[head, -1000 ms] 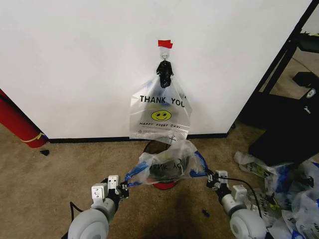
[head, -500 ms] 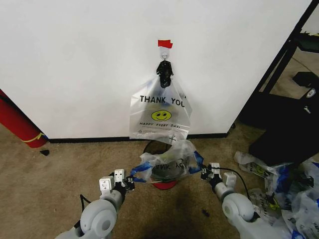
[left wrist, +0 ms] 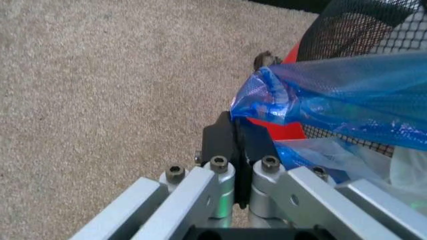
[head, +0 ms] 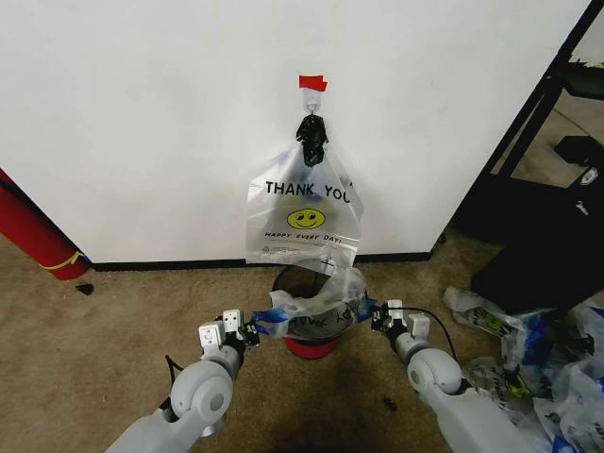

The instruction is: Pick up the garbage bag from the wall and place it over the trash bin.

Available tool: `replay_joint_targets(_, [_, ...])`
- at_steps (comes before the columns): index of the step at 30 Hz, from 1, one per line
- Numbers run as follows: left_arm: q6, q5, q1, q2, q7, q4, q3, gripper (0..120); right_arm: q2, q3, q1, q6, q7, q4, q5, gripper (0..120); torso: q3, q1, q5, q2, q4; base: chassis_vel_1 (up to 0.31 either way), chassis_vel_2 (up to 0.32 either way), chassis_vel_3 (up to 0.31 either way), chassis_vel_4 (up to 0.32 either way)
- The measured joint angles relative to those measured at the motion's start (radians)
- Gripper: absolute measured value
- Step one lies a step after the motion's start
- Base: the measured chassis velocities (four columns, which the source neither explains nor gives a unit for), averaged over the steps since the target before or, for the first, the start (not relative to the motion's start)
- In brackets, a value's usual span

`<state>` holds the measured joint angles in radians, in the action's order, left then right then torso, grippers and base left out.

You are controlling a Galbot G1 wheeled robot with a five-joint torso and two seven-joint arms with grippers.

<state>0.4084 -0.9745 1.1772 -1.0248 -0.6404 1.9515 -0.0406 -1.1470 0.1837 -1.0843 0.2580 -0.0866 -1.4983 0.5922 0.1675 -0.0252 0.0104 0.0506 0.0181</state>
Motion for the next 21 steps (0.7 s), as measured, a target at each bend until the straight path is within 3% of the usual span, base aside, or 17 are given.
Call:
replay_joint_targets(6, [-0.011, 0.026, 0.045, 0.008, 0.02, 0.032, -0.016, 0, -0.002, 0.022, -0.031, -0.033, 0.001, -0.033, -0.001, 0, 0.0, 0.0, -0.0001, 0.0, 0.0, 0.0, 0.0, 0.0, 0.0])
replay_joint_targets(10, [-0.012, 0.069, 0.096, 0.03, 0.048, 0.088, -0.038, 10, 0.005, 0.067, -0.098, -0.063, 0.01, -0.105, -0.009, 7, 0.0, 0.0, 0.0, 0.0, -0.0001, 0.0, 0.0, 0.0, 0.0])
replay_joint_targets(16, [-0.025, 0.15, 0.202, 0.045, 0.066, 0.217, -0.073, 36, 0.016, 0.172, -0.253, -0.129, 0.056, -0.239, -0.119, 33, 0.0, 0.0, -0.0002, 0.0, 0.0001, 0.0, 0.0, 0.0, 0.0])
replay_joint_targets(18, [-0.027, 0.161, 0.219, 0.042, 0.066, 0.236, -0.076, 39, 0.015, 0.187, -0.272, -0.146, 0.065, -0.249, -0.139, 36, 0.0, 0.0, 0.0001, 0.0, 0.0, 0.0, 0.0, 0.0, 0.0])
replay_joint_targets(21, [-0.046, 0.192, 0.287, 0.033, 0.076, 0.302, -0.088, 52, 0.01, 0.237, -0.328, -0.253, 0.12, -0.267, -0.237, 48, 0.0, 0.0, -0.0001, 0.0, 0.0001, 0.0, 0.0, 0.0, 0.0])
